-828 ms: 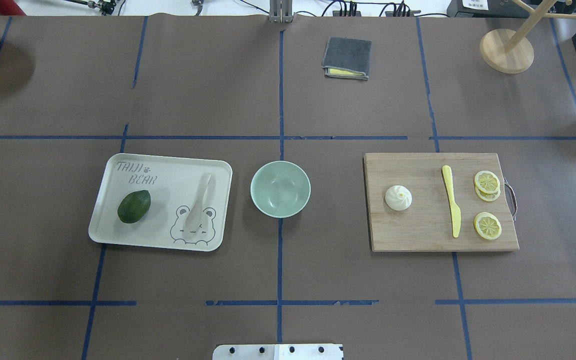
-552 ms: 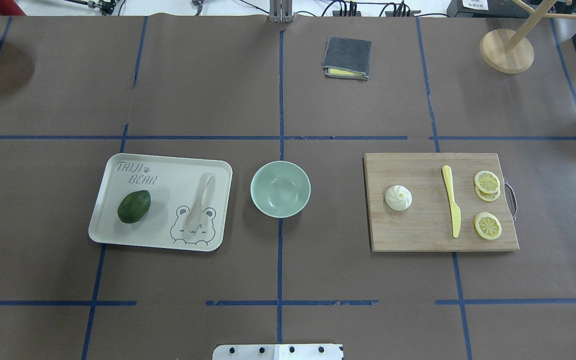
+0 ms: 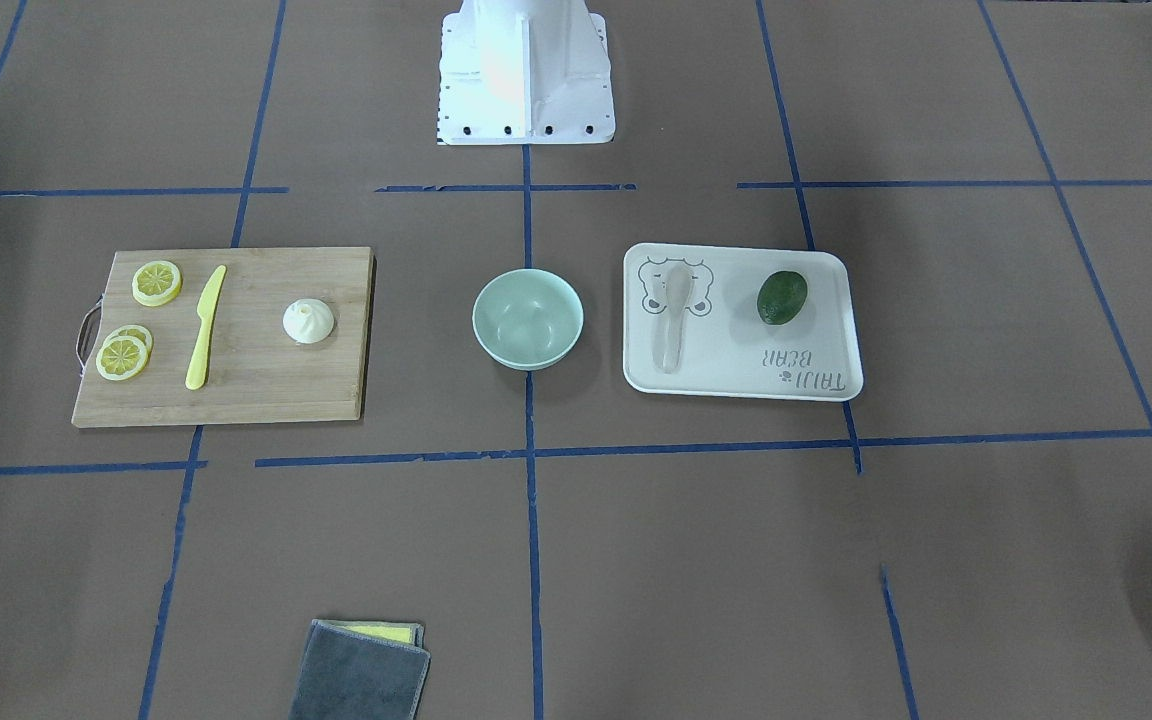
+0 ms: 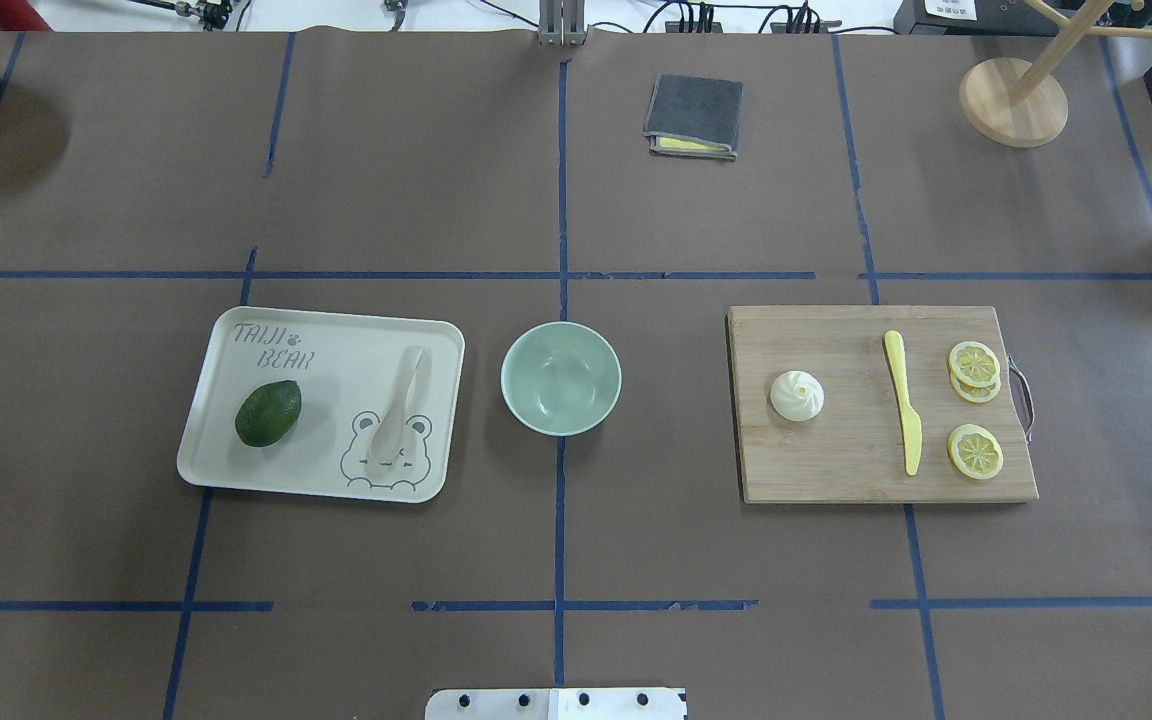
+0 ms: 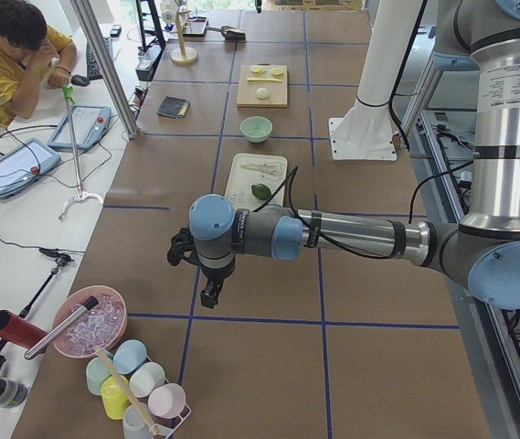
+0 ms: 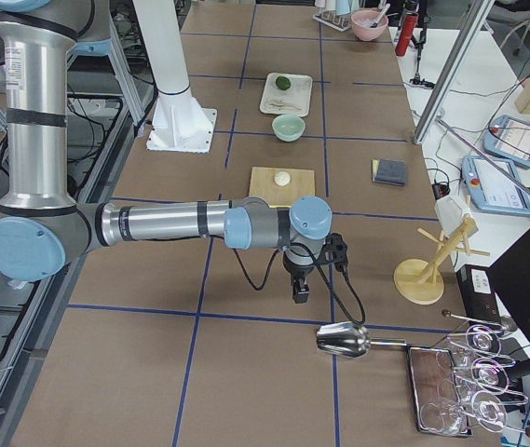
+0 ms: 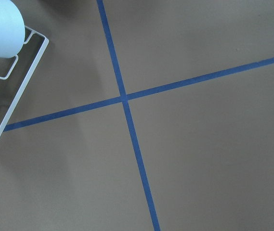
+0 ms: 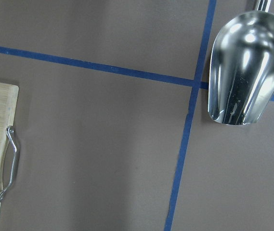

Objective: Put spoon and bun in bowl

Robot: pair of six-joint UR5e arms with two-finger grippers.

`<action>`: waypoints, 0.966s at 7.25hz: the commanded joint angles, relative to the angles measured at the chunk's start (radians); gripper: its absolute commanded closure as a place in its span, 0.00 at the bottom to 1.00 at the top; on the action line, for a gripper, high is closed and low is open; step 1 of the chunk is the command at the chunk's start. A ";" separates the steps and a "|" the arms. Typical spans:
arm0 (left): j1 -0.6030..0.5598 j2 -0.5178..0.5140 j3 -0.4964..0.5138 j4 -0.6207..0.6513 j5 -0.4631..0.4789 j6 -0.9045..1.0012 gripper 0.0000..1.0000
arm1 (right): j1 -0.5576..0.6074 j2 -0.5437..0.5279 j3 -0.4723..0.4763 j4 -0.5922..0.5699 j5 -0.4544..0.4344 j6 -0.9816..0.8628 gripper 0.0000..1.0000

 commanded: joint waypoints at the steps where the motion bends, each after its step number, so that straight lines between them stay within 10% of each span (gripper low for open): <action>1: 0.006 0.063 -0.014 -0.231 -0.038 0.002 0.00 | 0.000 -0.003 -0.001 0.003 0.001 -0.001 0.00; 4: 0.220 0.057 -0.033 -0.475 -0.233 -0.275 0.00 | 0.000 -0.008 0.003 0.004 0.010 0.001 0.00; 7: 0.540 -0.073 -0.048 -0.771 -0.057 -0.798 0.00 | -0.002 -0.006 -0.001 0.004 0.007 0.001 0.00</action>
